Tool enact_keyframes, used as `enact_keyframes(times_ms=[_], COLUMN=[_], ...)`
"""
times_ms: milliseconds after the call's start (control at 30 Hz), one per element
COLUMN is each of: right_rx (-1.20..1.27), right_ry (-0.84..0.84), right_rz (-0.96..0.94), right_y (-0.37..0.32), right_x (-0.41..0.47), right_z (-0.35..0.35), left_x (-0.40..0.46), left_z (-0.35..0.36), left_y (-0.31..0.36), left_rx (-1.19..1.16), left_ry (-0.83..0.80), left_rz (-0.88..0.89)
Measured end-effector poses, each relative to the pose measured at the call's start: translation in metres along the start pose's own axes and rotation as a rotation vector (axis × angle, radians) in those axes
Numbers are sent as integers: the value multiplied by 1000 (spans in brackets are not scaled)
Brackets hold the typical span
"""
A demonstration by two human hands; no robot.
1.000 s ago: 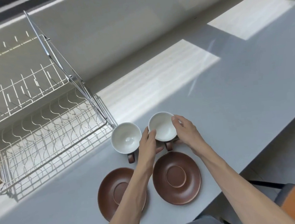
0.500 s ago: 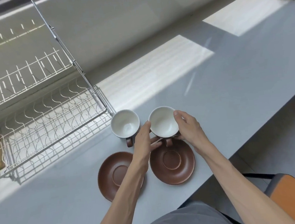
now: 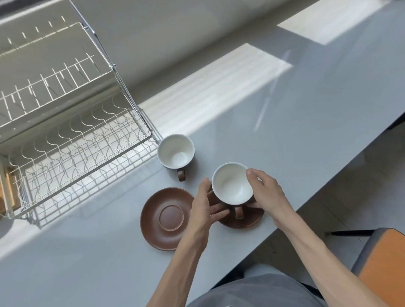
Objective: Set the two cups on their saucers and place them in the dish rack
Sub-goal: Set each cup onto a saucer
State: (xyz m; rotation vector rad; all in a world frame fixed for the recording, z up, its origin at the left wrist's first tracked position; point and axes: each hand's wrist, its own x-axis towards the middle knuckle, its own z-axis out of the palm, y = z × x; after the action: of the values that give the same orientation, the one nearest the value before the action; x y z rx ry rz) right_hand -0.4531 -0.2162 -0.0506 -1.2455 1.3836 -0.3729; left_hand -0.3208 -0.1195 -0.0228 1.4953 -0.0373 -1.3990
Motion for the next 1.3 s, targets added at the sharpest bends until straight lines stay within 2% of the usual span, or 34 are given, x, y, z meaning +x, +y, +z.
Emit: enact_keyframes(times_ms=[467,733,933,1000,1133,1300], right_rx=[22,26,-18,-88,-472,-844], right_ry=[15,0,-35,-39,-36,-33], right_rz=[21,51,61,48,-65,-209], right_y=[16,19,15,10,-4,-44], right_x=[-9,-14,-15,-15,-8,0], right_z=[-2,-6,-11,-12,-18,-7], left_x=[-4,-7,-5,-5,-1,2], left_z=[-1,-3,-10,-14,-29,-62], left_y=[-13,-19,-24,-20,-6,26], left_rx=[57,100,228,280,482,888], left_ry=[-21,-46,-62,-72,-71,-94], left_rz=[-21,25,48,51,57,129])
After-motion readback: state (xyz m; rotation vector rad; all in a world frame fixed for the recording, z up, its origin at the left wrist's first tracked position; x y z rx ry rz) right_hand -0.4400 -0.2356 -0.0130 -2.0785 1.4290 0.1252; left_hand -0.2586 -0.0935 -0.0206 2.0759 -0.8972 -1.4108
